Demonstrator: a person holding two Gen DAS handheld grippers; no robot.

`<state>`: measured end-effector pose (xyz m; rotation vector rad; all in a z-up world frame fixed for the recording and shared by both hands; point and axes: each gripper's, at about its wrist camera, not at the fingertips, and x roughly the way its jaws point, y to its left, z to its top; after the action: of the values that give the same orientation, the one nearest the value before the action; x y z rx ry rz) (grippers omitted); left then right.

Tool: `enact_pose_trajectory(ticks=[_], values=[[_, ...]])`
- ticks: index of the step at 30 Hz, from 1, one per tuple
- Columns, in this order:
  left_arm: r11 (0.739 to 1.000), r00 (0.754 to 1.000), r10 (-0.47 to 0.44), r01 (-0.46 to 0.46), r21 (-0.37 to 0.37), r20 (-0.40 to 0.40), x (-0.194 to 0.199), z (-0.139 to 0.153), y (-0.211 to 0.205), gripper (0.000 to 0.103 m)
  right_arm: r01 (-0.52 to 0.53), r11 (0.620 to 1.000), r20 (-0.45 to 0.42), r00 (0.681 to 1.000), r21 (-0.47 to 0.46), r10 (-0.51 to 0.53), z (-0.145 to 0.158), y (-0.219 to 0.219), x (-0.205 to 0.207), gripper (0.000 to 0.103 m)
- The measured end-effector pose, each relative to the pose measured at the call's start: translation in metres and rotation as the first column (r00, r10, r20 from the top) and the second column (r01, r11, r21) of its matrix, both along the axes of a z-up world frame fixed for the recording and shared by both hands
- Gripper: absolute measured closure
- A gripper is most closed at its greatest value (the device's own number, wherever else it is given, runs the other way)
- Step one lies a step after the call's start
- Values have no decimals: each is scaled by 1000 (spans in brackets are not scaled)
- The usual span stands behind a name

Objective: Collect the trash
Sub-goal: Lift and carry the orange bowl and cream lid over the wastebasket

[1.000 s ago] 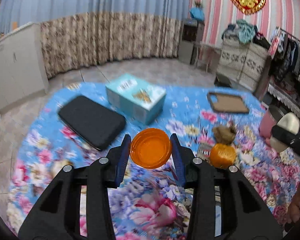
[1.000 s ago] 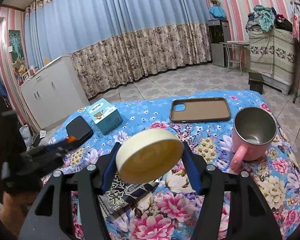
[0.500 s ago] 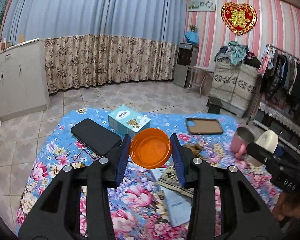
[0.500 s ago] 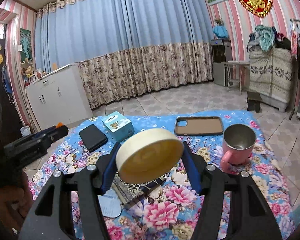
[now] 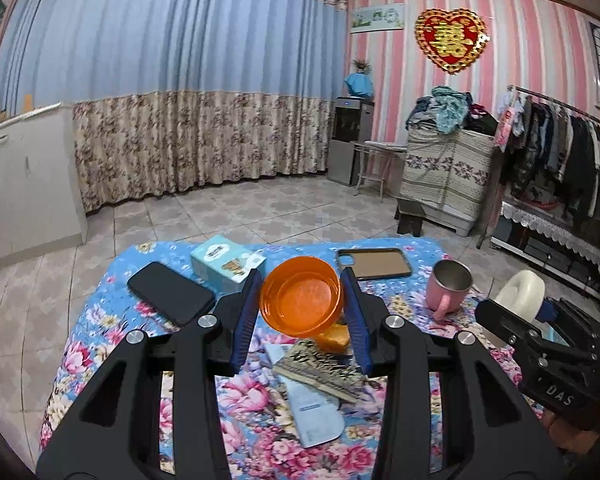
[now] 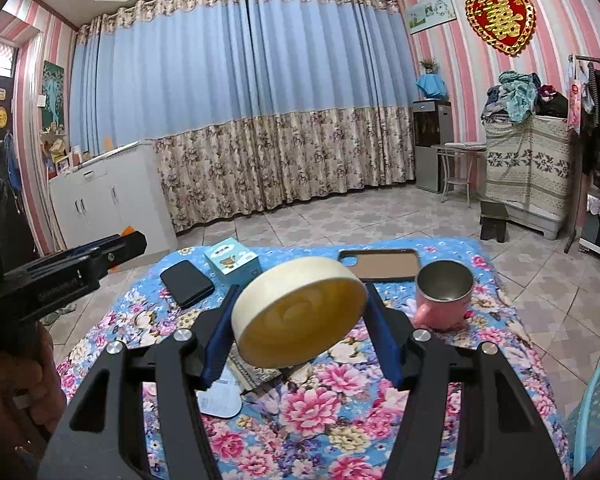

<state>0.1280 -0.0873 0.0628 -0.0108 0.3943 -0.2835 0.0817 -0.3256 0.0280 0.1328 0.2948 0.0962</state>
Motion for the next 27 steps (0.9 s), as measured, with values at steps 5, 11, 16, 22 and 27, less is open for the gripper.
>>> enact_pose_trajectory(ticks=[5, 11, 16, 22, 27], values=[[1000, 1000, -18, 18, -7, -2, 2, 1, -13, 64, 27, 1000, 12, 1000, 0, -27, 1, -8, -8, 43], [998, 998, -56, 56, -22, -4, -1, 4, -34, 64, 84, 996, 18, 996, 2, -84, 2, -31, -19, 43], [993, 994, -111, 109, -54, -18, -5, 4, -65, 64, 141, 990, 23, 990, 10, -141, 2, -53, -34, 43], [984, 984, -179, 179, -3, 17, -21, 5, -106, 64, 216, 976, 22, 976, 17, -216, 2, -82, -47, 43], [978, 978, -208, 208, 9, 14, -26, 4, -122, 64, 275, 961, 42, 960, 39, -277, 7, -101, -56, 43]])
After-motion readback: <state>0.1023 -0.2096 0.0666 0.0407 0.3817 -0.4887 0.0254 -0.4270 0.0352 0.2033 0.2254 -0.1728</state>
